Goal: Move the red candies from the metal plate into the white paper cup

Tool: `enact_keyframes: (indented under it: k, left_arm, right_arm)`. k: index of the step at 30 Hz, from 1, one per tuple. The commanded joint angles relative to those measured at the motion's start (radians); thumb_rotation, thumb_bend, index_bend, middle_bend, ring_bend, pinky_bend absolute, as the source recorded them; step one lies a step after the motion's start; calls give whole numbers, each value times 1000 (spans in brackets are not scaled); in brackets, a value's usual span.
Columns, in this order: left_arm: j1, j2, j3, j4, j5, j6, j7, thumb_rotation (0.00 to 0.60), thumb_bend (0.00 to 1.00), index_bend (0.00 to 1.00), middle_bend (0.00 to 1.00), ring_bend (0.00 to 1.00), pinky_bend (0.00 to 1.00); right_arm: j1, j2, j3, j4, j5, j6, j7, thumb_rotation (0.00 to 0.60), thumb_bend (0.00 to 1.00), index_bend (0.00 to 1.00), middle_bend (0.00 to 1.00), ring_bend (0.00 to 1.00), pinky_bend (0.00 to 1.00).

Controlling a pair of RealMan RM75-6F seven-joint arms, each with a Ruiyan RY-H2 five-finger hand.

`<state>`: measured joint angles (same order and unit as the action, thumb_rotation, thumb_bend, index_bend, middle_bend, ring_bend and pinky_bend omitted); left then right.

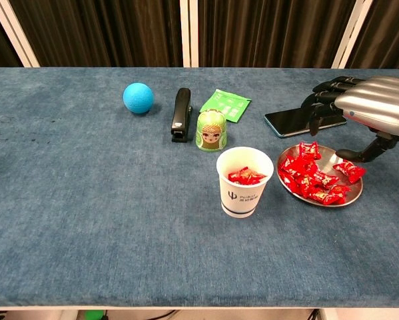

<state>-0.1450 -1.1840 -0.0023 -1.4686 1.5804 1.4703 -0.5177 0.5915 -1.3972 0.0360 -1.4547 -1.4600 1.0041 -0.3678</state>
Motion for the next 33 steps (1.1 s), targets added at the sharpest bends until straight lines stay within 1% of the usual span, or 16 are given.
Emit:
enact_keyframes:
  k: [1, 10, 17, 22, 33]
  left_arm:
    - [0, 0, 0, 1, -1, 0, -1, 600, 97, 136, 108, 120, 251]
    - [2, 1, 1, 8, -4, -1, -8, 600, 97, 136, 109, 120, 251]
    - [1, 0, 1, 11, -6, -4, -10, 600, 96, 136, 108, 120, 251]
    - [0, -1, 1, 13, -6, -7, -11, 600, 97, 136, 109, 120, 251]
    - [1, 0, 1, 13, -7, -7, -11, 600, 96, 136, 108, 120, 251]
  right_arm:
    - [10, -22, 10, 24, 18, -16, -6, 600, 340, 377, 85, 0, 0]
    - [33, -82, 23, 94, 54, -56, -2, 600, 341, 386, 85, 0, 0]
    - [43, -107, 23, 126, 66, -73, -1, 600, 346, 427, 86, 0, 0]
    - [45, -120, 19, 150, 76, -79, -11, 600, 349, 433, 86, 0, 0]
    - [44, -125, 12, 166, 77, -79, -5, 600, 352, 439, 86, 0, 0]
